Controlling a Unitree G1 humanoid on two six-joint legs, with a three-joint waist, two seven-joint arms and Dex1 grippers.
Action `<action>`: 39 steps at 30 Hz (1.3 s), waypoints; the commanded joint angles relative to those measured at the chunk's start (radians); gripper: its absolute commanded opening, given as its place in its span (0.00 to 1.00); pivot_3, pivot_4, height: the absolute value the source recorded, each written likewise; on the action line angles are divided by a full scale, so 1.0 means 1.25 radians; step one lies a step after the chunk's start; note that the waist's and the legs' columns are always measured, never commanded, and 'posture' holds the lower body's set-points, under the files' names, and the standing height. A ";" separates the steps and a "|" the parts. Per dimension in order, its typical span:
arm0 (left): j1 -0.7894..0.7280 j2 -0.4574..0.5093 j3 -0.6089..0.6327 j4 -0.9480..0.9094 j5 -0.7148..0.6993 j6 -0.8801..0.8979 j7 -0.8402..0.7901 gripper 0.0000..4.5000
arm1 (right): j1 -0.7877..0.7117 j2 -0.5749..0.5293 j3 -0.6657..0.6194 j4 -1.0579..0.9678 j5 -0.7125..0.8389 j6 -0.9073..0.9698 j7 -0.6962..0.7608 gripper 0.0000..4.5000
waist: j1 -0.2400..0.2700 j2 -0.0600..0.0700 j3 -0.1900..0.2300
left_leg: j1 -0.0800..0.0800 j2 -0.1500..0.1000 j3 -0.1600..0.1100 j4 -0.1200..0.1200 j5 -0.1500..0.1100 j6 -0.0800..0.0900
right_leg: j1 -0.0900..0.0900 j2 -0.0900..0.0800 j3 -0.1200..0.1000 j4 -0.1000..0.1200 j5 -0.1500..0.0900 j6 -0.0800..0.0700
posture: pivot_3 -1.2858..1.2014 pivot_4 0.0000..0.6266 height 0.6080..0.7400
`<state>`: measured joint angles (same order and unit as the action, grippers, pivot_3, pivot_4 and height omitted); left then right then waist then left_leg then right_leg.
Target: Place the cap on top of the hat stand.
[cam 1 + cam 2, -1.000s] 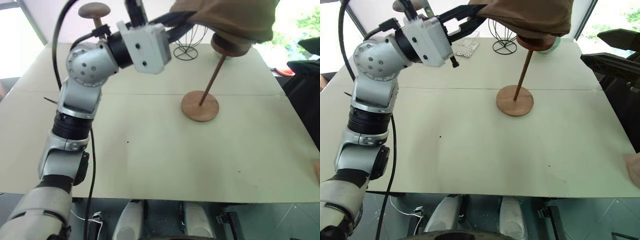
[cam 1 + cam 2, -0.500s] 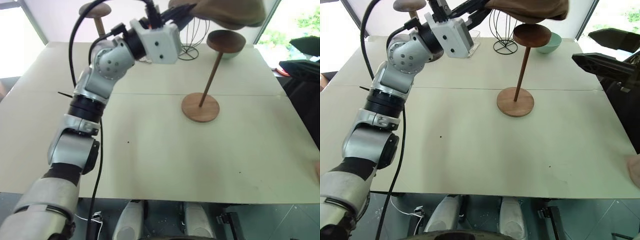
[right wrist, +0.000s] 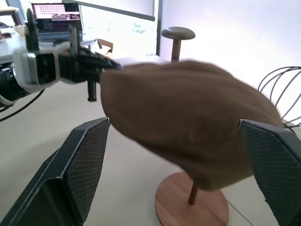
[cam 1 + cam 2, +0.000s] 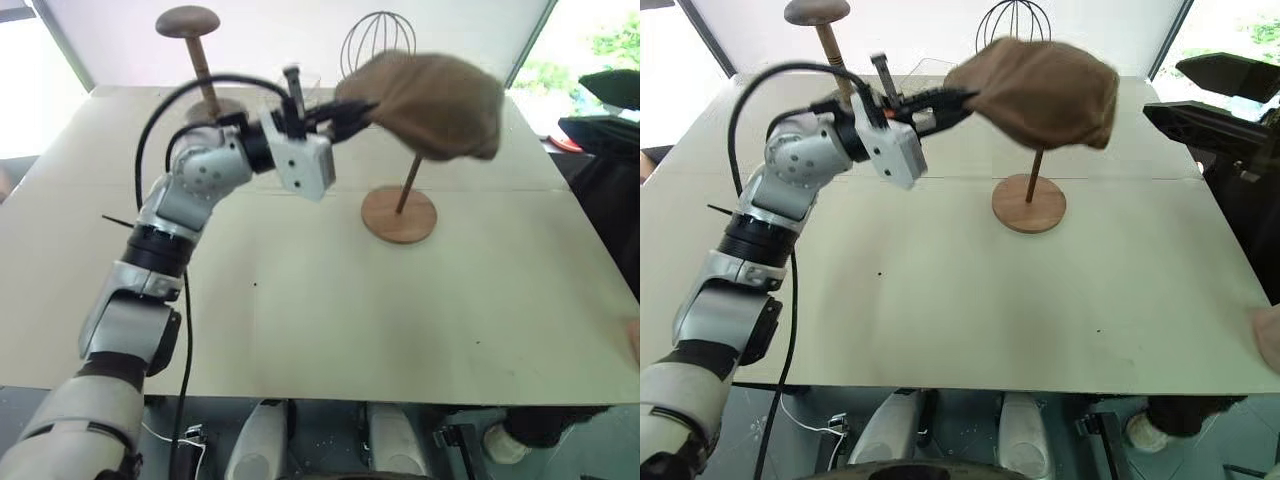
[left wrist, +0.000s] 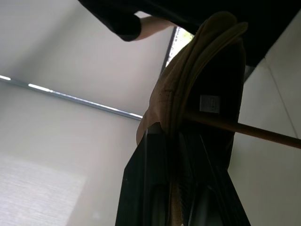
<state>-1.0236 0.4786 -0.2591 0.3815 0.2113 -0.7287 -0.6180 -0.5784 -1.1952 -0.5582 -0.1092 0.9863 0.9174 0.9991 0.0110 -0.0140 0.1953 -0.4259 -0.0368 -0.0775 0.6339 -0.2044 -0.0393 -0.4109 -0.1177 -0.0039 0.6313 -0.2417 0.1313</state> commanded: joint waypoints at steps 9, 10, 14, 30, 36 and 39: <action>-0.004 -0.048 0.010 -0.019 -0.006 0.040 -0.001 0.36 | -0.014 0.002 0.003 -0.028 0.015 -0.006 -0.003 1.00 | -0.003 0.000 0.000 | 0.000 0.000 0.000 0.000 0.000 0.000 | 0.000 0.000 0.000 0.000 0.000 0.000 | 0.52 0.24 1.00; 0.001 -0.045 0.012 -0.027 -0.015 0.054 -0.012 0.50 | -0.008 0.002 0.004 -0.031 0.011 -0.008 -0.002 1.00 | -0.004 0.000 0.000 | 0.000 0.000 0.000 0.000 0.000 0.000 | 0.000 0.000 0.000 0.000 0.000 0.000 | 0.52 0.24 1.00; 0.018 -0.027 0.018 -0.061 -0.054 0.096 -0.054 0.94 | 0.020 0.006 0.003 -0.049 -0.001 -0.017 0.003 1.00 | -0.003 0.000 0.000 | 0.000 0.000 0.000 0.000 0.000 0.000 | 0.000 0.000 0.000 0.000 0.000 0.000 | 0.52 0.24 1.00; 0.005 0.159 0.115 -0.204 -0.400 0.552 -0.378 0.94 | 0.125 0.012 0.003 -0.152 -0.051 -0.054 0.022 1.00 | -0.007 0.000 0.000 | 0.000 0.000 0.000 0.000 0.000 0.000 | 0.000 0.000 0.000 0.000 0.000 0.000 | 0.52 0.24 1.00; -0.074 0.286 0.197 -0.187 -0.628 1.058 -0.494 0.94 | 0.140 0.033 0.030 -0.288 -0.082 -0.092 -0.048 1.00 | -0.022 0.000 0.000 | 0.000 0.001 -0.001 0.000 0.000 0.000 | 0.000 0.001 0.000 0.001 0.000 0.000 | 0.52 0.24 1.00; -0.174 0.334 0.248 -0.088 -0.744 1.317 -0.544 0.94 | 0.133 0.063 0.091 -0.394 -0.127 -0.117 -0.142 1.00 | -0.026 -0.001 0.001 | 0.001 0.001 -0.001 0.000 0.000 0.000 | 0.000 0.001 0.000 0.001 0.000 0.001 | 0.52 0.24 1.00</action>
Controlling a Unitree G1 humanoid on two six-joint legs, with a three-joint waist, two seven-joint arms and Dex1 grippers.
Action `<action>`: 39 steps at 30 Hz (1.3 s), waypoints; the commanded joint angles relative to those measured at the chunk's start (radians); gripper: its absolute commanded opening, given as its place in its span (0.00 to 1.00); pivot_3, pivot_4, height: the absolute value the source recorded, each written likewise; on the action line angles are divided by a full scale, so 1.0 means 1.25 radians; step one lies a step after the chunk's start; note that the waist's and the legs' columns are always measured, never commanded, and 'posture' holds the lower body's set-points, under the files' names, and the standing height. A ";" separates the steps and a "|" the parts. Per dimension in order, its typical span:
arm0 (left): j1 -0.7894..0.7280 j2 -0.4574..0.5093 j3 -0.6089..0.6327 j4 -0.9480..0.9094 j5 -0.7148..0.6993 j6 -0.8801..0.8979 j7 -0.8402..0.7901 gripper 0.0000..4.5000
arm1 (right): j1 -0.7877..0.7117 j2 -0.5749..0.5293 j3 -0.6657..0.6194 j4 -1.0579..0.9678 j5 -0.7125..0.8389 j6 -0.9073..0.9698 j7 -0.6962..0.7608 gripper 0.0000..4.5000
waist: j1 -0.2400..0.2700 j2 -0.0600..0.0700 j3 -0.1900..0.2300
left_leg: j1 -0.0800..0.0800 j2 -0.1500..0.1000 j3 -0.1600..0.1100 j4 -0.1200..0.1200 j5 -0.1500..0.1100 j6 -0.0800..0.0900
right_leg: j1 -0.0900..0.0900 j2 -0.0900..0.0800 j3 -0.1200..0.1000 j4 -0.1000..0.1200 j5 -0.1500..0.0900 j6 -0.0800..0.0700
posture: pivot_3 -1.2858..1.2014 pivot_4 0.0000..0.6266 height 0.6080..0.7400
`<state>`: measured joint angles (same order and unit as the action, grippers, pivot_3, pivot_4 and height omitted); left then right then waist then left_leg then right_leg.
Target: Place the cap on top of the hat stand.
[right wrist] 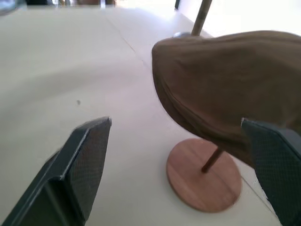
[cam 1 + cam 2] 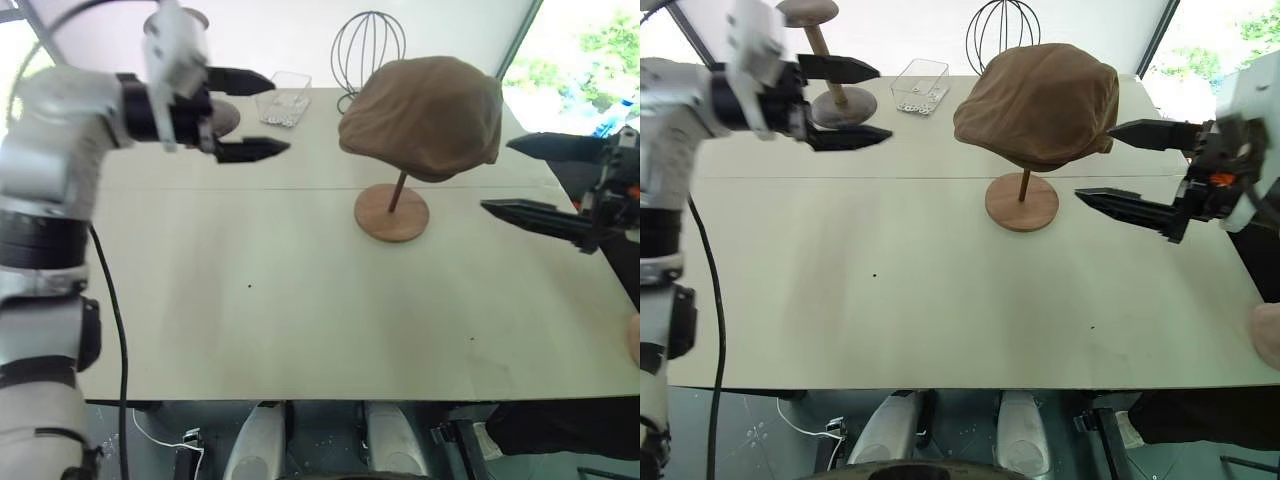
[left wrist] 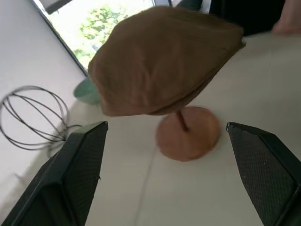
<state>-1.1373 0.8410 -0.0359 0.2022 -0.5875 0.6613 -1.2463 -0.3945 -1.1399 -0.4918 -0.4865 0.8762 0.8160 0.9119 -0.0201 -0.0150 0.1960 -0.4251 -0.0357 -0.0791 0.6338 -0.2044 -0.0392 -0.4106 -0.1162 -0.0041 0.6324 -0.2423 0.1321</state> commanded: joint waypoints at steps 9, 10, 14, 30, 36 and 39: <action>-0.075 0.144 0.007 0.017 -0.127 0.319 -0.240 0.94 | 0.001 0.107 0.287 -0.216 -0.423 -0.215 -0.300 1.00 | 0.005 0.000 0.000 | 0.000 0.000 0.000 0.000 0.000 0.000 | 0.000 0.000 0.000 0.000 -0.001 0.000 | 0.52 0.24 1.00; -0.070 0.150 0.000 0.006 -0.126 0.320 -0.254 0.94 | 0.002 0.116 0.307 -0.214 -0.469 -0.232 -0.325 1.00 | 0.006 -0.001 0.000 | 0.000 0.000 0.000 0.000 0.000 0.000 | 0.000 0.000 0.000 0.000 -0.001 0.000 | 0.52 0.24 1.00; -0.043 0.162 -0.017 -0.028 -0.105 0.288 -0.286 0.94 | 0.024 0.139 0.386 -0.207 -0.647 -0.314 -0.391 1.00 | 0.004 -0.001 0.001 | -0.001 0.000 0.000 0.000 0.000 0.000 | -0.001 -0.001 0.000 -0.001 -0.002 -0.002 | 0.52 0.24 1.00; -0.024 0.147 0.002 -0.057 -0.081 0.246 -0.277 0.95 | -0.017 0.328 0.521 -0.057 -1.016 -0.444 -0.504 0.70 | 0.001 -0.001 0.000 | 0.000 0.000 0.000 -0.001 0.000 0.000 | -0.001 0.000 0.000 0.000 -0.001 -0.001 | 0.52 0.24 1.00; -0.022 0.144 0.013 -0.059 -0.085 0.247 -0.256 0.95 | -0.014 0.353 0.507 -0.038 -1.081 -0.490 -0.512 0.01 | 0.001 -0.001 0.000 | 0.000 0.000 0.000 -0.001 0.000 0.000 | -0.001 0.000 0.000 0.000 -0.001 -0.001 | 0.52 0.24 1.00; -0.017 0.145 0.016 -0.062 -0.085 0.245 -0.250 0.95 | -0.023 0.366 0.492 -0.034 -1.090 -0.510 -0.513 0.01 | 0.000 -0.001 0.000 | 0.000 0.000 0.000 -0.001 0.000 0.000 | -0.001 0.000 0.000 0.000 -0.001 -0.001 | 0.52 0.24 1.00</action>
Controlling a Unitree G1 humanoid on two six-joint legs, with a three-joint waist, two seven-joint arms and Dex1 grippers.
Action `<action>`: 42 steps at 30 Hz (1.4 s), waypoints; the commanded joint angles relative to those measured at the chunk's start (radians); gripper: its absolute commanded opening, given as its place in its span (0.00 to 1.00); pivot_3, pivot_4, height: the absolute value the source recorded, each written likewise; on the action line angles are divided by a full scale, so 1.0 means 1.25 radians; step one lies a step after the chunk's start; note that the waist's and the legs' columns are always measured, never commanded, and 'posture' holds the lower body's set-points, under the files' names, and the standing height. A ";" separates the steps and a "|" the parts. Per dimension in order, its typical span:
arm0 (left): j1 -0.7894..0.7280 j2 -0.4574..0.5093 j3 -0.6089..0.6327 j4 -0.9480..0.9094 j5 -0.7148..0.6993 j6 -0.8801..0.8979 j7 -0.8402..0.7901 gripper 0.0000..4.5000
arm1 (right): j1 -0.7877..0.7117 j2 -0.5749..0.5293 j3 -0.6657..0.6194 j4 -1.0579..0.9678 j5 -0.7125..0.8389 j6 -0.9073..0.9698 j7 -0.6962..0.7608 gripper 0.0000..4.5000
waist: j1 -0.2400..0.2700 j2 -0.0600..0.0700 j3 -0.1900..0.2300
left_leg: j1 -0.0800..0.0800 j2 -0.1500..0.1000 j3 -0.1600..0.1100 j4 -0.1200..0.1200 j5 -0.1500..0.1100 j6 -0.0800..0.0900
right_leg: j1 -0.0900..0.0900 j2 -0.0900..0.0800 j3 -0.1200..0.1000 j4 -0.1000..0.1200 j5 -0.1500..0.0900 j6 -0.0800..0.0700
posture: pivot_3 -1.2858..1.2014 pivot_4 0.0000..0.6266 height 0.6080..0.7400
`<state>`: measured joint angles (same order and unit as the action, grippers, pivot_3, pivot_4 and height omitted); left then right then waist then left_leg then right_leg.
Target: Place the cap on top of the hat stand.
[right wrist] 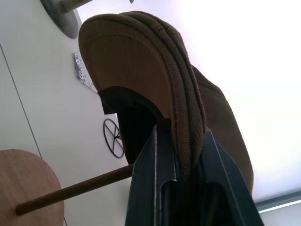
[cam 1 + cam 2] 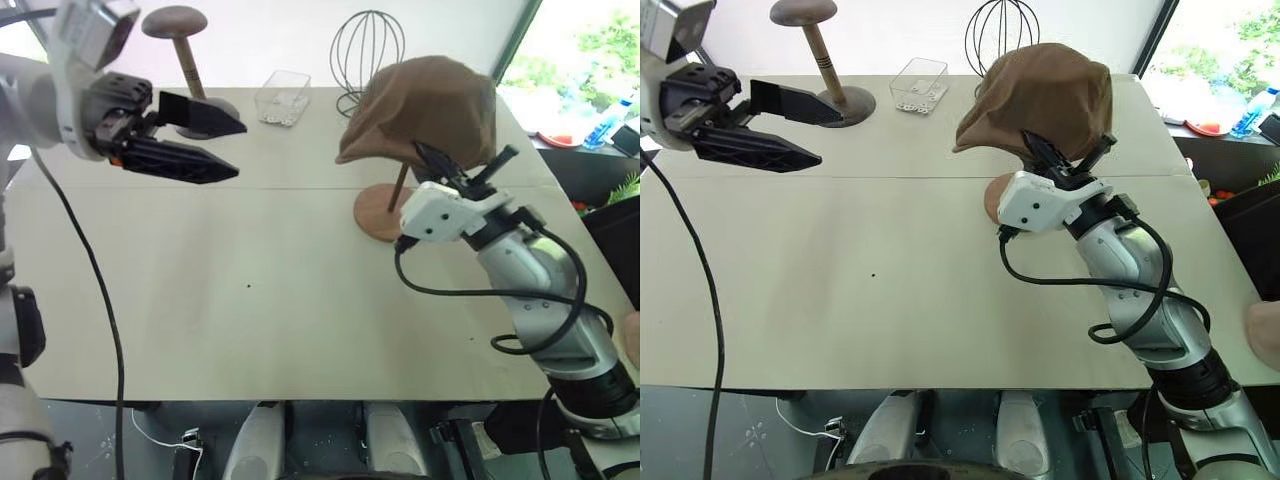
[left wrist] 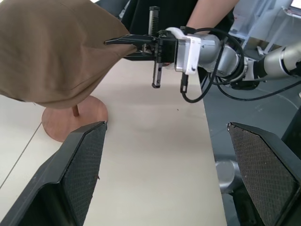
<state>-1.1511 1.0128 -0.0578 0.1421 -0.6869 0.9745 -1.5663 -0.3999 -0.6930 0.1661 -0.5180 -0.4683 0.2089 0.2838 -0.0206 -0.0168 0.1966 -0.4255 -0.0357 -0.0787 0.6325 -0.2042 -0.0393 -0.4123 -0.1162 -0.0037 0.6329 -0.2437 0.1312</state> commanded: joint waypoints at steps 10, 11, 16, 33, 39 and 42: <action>0.021 0.000 0.059 -0.033 -0.016 -0.007 0.039 0.95 | -0.076 -0.042 -0.156 0.086 0.116 -0.288 0.008 0.01 | 0.000 0.000 0.000 | 0.000 0.000 0.000 0.000 0.000 0.000 | 0.000 0.000 0.000 0.000 0.000 0.000 | 0.52 0.24 1.00; 0.024 -0.001 0.063 -0.034 -0.016 -0.009 0.041 0.95 | -0.088 -0.053 -0.166 0.113 0.132 -0.337 0.008 0.01 | 0.000 0.000 0.000 | 0.000 0.000 0.000 0.000 0.000 0.000 | 0.000 0.000 0.000 0.000 0.000 0.000 | 0.52 0.24 1.00; 0.033 -0.002 0.074 -0.042 -0.022 -0.009 0.053 0.95 | -0.141 -0.088 -0.212 0.272 0.207 -0.514 0.014 0.01 | 0.000 0.000 0.000 | 0.000 0.000 0.000 0.000 0.000 0.000 | 0.001 0.000 0.000 0.000 0.000 0.000 | 0.52 0.24 1.00; -0.026 -0.019 0.094 0.007 -0.037 0.017 0.106 0.95 | -0.031 -0.101 -0.208 0.481 0.268 -0.726 0.088 0.01 | -0.001 0.000 0.000 | 0.001 0.000 0.000 0.000 0.000 0.000 | 0.001 0.000 0.000 0.001 0.000 0.000 | 0.52 0.24 1.00; -0.035 -0.028 0.093 0.019 -0.032 0.007 0.117 0.95 | -0.037 -0.083 -0.216 0.440 0.272 -0.660 0.097 0.58 | 0.000 0.000 0.000 | 0.001 0.000 0.000 0.000 0.000 0.000 | 0.001 0.000 0.000 0.001 0.000 0.000 | 0.52 0.24 1.00; -0.037 -0.030 0.095 0.031 -0.028 -0.004 0.123 0.95 | -0.012 -0.090 -0.225 0.388 0.290 -0.604 0.115 0.69 | 0.000 0.000 0.000 | 0.001 0.000 0.000 0.000 0.000 0.000 | 0.001 0.000 0.000 0.001 0.000 0.000 | 0.52 0.24 1.00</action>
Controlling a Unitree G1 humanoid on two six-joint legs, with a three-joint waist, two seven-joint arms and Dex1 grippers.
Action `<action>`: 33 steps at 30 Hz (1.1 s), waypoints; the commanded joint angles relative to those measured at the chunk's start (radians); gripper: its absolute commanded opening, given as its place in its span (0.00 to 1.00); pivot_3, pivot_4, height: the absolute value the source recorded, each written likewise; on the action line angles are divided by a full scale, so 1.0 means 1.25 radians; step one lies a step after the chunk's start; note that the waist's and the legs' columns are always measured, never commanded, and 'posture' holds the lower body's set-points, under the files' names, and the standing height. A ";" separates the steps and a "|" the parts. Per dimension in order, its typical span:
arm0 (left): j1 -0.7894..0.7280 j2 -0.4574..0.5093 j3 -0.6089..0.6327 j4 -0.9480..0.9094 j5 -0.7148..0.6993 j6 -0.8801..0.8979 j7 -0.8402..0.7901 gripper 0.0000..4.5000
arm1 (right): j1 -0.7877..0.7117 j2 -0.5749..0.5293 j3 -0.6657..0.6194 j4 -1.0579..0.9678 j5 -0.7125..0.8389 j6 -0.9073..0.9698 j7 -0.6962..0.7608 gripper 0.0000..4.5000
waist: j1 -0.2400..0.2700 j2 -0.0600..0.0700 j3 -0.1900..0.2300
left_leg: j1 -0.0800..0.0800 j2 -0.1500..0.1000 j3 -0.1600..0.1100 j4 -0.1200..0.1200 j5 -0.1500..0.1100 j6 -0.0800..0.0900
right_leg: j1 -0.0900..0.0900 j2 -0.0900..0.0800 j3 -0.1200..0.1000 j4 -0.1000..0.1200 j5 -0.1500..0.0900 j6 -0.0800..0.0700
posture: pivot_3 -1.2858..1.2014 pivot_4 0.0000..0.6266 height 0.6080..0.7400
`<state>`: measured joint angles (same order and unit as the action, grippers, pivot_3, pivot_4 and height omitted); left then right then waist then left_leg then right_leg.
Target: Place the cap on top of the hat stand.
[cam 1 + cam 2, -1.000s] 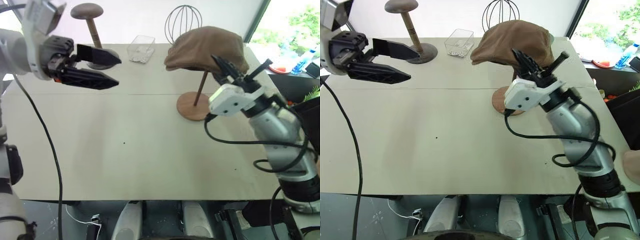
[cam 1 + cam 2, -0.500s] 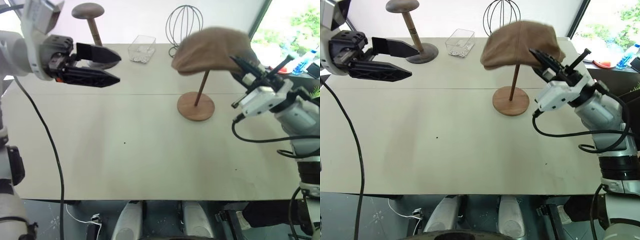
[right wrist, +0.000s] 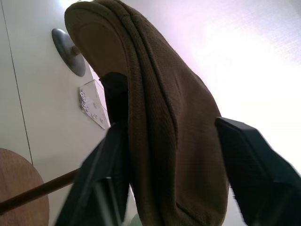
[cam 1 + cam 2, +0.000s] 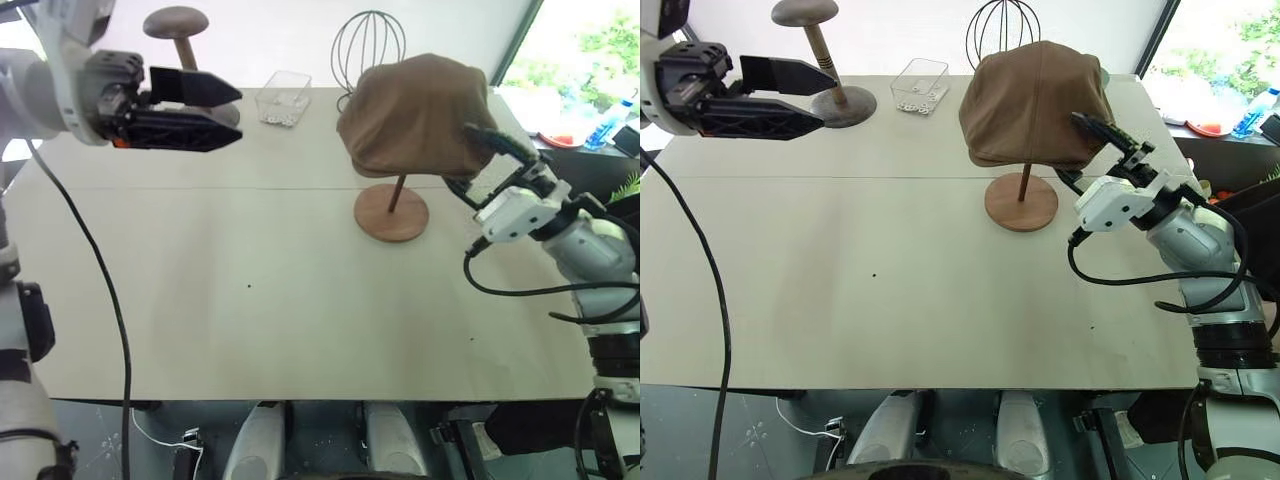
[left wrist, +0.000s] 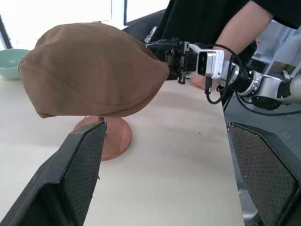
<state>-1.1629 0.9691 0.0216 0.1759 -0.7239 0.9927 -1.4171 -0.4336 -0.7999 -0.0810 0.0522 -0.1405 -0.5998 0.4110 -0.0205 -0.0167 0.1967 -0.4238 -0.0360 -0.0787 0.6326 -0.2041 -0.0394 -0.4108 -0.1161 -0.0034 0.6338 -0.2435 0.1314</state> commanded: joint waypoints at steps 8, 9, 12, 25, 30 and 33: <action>-0.026 -0.005 0.038 0.050 0.023 -0.054 0.017 0.95 | 0.212 -0.090 -0.149 -0.311 0.117 0.182 0.135 0.69 | 0.006 0.000 0.000 | 0.000 0.000 0.000 0.000 0.000 0.000 | 0.000 0.000 0.000 0.000 0.000 0.000 | 0.52 0.24 1.00; -0.025 -0.005 0.038 0.053 0.024 -0.056 0.017 0.95 | 0.230 -0.101 -0.163 -0.326 0.114 0.183 0.145 0.69 | 0.005 0.000 0.000 | 0.000 0.000 0.000 0.000 0.000 0.000 | 0.000 0.000 0.000 0.000 0.000 0.000 | 0.52 0.24 1.00; -0.011 -0.004 0.035 0.059 0.037 -0.080 0.014 0.95 | 0.294 -0.143 -0.254 -0.396 0.240 0.339 0.221 0.69 | 0.002 -0.001 0.000 | 0.001 0.000 0.000 0.001 0.000 0.000 | 0.001 0.000 0.000 0.000 0.000 0.000 | 0.52 0.24 1.00; 0.059 0.047 0.051 0.014 0.055 -0.129 -0.015 0.95 | 0.162 -0.390 -0.347 -0.130 0.713 0.890 0.624 0.69 | 0.002 0.000 0.000 | 0.003 0.000 0.001 0.000 0.000 0.000 | 0.004 -0.001 0.000 -0.001 -0.001 -0.003 | 0.52 0.24 1.00; 0.089 0.074 0.074 -0.006 0.050 -0.132 -0.013 0.95 | -0.042 -0.449 -0.229 0.009 0.765 1.029 0.724 0.69 | 0.000 0.001 0.001 | 0.003 0.001 0.001 -0.001 0.000 0.000 | 0.002 0.000 0.000 -0.001 -0.001 -0.003 | 0.52 0.24 1.00; 0.101 0.087 0.086 -0.016 0.047 -0.128 -0.007 0.95 | -0.139 -0.449 -0.178 0.068 0.749 1.051 0.764 0.69 | 0.000 0.001 0.001 | 0.003 0.001 0.002 -0.001 0.000 0.000 | 0.002 0.000 0.000 -0.001 -0.001 -0.002 | 0.52 0.24 1.00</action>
<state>-1.0298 1.0461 0.0790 0.1780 -0.6575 0.8395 -1.4311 -0.5583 -1.3420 -0.3112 0.1043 0.7900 0.6975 1.3374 -0.0202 -0.0156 0.1976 -0.4208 -0.0347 -0.0768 0.6310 -0.2044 -0.0394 -0.4089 -0.1168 -0.0029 0.6318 -0.2441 0.1297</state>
